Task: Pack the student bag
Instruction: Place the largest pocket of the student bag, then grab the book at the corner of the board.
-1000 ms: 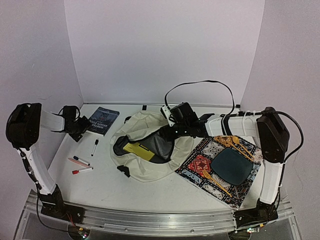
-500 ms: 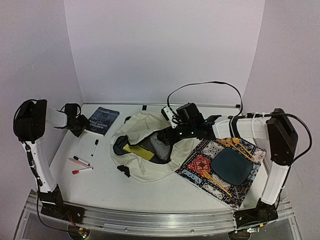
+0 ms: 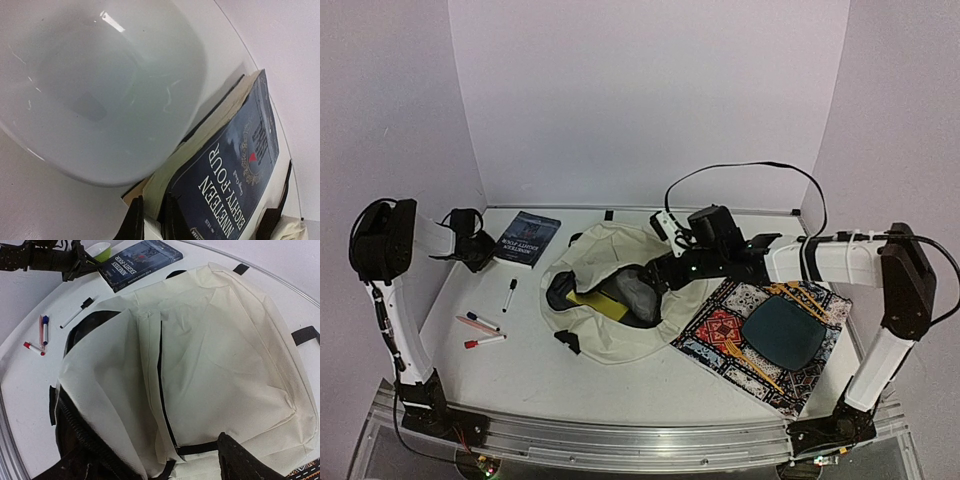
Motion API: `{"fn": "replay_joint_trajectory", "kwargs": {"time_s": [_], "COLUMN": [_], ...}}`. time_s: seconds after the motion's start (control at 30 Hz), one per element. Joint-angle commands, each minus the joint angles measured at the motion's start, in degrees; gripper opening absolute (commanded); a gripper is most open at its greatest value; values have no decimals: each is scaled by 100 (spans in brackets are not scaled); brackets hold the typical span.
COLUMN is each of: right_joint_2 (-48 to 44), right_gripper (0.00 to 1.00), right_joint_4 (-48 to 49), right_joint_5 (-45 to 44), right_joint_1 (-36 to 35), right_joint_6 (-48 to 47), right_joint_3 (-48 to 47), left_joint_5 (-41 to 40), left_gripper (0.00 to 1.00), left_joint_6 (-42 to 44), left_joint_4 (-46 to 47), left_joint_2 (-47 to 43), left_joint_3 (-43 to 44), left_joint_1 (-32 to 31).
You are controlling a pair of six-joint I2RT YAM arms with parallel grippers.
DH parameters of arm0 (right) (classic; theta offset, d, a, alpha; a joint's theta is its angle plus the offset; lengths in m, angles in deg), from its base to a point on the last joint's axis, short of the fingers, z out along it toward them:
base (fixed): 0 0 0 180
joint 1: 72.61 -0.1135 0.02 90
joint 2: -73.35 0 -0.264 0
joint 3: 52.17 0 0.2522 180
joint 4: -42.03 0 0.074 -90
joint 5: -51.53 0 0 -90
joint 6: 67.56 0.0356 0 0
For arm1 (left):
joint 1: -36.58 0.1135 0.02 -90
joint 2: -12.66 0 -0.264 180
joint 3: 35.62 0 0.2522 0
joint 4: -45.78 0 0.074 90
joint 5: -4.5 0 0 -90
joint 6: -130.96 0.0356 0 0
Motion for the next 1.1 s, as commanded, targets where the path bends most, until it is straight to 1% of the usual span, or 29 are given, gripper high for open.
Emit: {"fn": "replay_joint_trajectory", "kwargs": {"time_s": [0.0,0.23,0.37,0.6,0.77,1.07], "right_joint_2": [-536,-1079,-1127,-1001,-735,-90], "right_gripper": [82,83,83,84,84,86], "right_joint_4": [140,236,344,835,1222,2367], "right_joint_5": [152,214,341,564,660,850], "right_joint_1": [-26,-25,-35,-109,-170,-174], "right_joint_6": [79,111,243,736,1260,2700], "right_joint_3": [216,478,395,235,28,-159], "left_joint_5": [90,289,473,910,1364,2065], "left_gripper": [0,0,0,0,0,0], "left_joint_6": [-121,-311,-528,-1127,-1672,-2362], "left_joint_4": [73,113,138,300,618,1179], "left_joint_2": [-477,-1374,-1816,-2386,-2772,-3267], "left_joint_3": [-256,-570,-691,-752,-802,-1154], "left_joint_1": [-12,-12,-10,-14,-11,-33]}}
